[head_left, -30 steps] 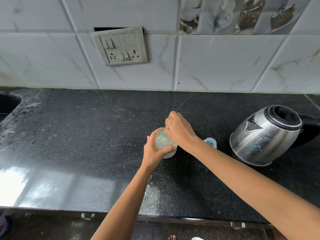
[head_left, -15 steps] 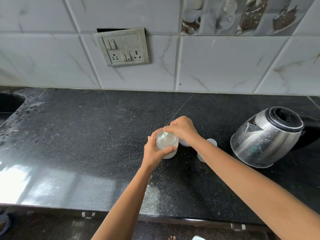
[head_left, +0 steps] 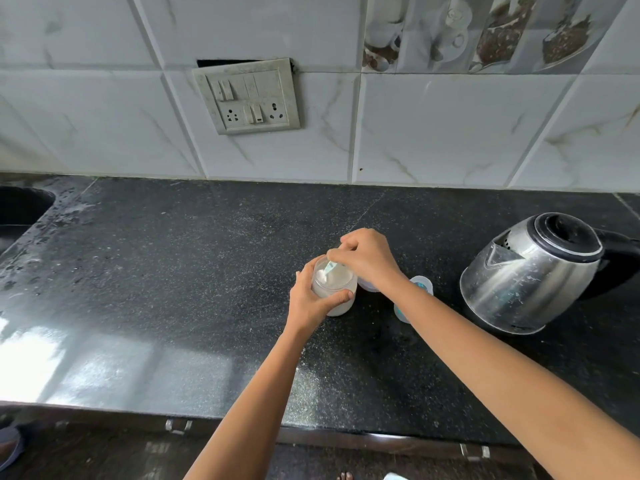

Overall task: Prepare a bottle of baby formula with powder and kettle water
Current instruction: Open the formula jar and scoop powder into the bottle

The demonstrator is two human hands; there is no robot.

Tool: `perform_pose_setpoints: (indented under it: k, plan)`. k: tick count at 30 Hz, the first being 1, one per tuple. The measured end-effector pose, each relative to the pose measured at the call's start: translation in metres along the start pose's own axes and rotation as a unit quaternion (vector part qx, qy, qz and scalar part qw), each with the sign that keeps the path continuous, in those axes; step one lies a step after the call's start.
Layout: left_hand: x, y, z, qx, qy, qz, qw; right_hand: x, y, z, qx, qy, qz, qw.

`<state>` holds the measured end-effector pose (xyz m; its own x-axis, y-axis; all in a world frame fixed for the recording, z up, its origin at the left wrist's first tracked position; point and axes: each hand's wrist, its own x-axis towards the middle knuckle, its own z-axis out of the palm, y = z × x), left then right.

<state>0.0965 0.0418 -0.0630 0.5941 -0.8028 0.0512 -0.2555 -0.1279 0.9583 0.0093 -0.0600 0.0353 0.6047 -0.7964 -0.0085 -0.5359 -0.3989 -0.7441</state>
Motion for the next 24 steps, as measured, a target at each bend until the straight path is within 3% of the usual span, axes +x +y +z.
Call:
perform_pose_setpoints:
  k: [9, 17, 24]
  plan:
    - [-0.002, 0.004, 0.000, -0.003, 0.012, 0.007, 1.000, 0.005, 0.036, -0.011, -0.084, 0.014, -0.027, 0.996]
    - [-0.004, 0.009, -0.001, 0.009, 0.004, 0.001, 1.000, 0.000, 0.033, -0.025, 0.033, 0.022, 0.011, 0.999]
    - [-0.003, 0.027, -0.003, 0.104, 0.008, 0.025, 0.994, -0.018, 0.033, -0.069, 0.193, 0.046, 0.064, 0.978]
